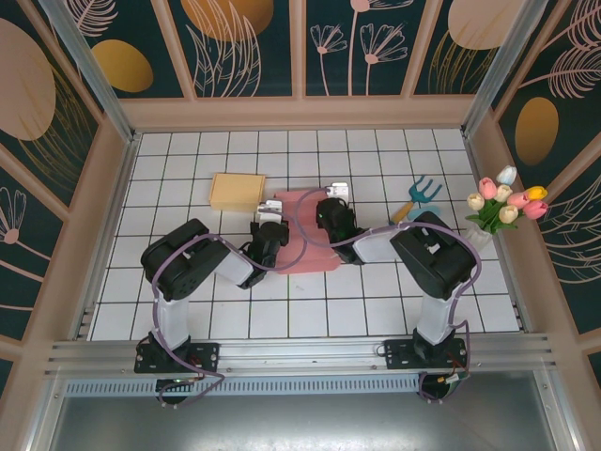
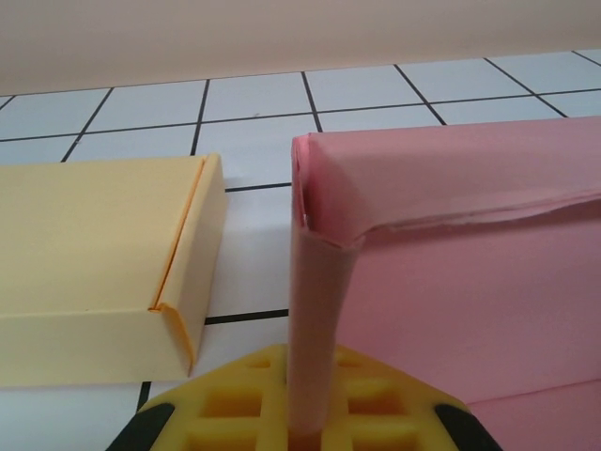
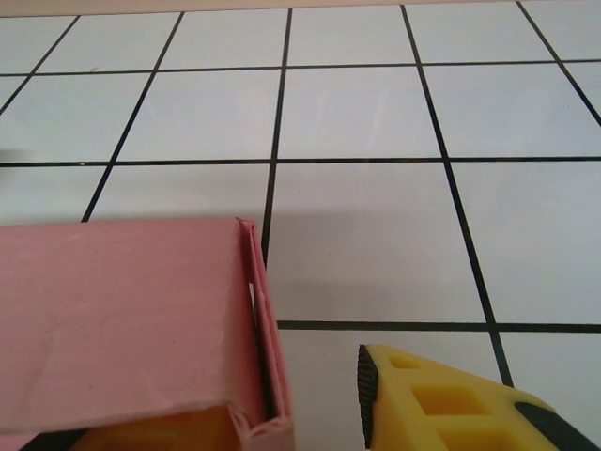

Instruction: Fold the paper box

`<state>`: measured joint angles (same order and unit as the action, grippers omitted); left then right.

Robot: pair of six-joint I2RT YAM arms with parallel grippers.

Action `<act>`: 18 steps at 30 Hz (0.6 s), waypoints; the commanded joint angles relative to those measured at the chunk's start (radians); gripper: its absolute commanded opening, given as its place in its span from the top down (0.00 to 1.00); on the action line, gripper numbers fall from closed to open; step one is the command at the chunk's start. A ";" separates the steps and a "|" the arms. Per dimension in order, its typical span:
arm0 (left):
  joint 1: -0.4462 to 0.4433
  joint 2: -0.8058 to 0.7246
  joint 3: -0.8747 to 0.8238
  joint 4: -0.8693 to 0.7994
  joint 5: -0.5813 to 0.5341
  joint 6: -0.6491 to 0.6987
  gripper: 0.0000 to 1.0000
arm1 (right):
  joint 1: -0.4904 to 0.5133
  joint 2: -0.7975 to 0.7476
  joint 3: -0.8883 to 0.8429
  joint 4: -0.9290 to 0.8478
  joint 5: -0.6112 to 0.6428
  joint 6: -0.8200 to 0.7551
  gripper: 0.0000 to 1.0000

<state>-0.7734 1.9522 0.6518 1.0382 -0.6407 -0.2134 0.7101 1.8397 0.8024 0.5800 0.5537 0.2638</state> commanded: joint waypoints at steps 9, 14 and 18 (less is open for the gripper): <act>0.020 0.029 -0.015 -0.074 -0.103 -0.004 1.00 | 0.029 -0.186 -0.061 -0.069 -0.221 -0.033 0.45; 0.020 0.030 -0.011 -0.083 -0.099 -0.001 1.00 | 0.066 -0.301 -0.056 -0.192 -0.272 0.027 0.42; 0.019 0.029 -0.017 -0.072 -0.093 0.003 1.00 | 0.062 -0.368 -0.012 -0.294 -0.198 0.041 0.39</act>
<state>-0.7589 1.9591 0.6495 1.0088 -0.7094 -0.2214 0.7795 1.5093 0.7528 0.3904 0.3199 0.2729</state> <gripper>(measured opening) 0.104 0.600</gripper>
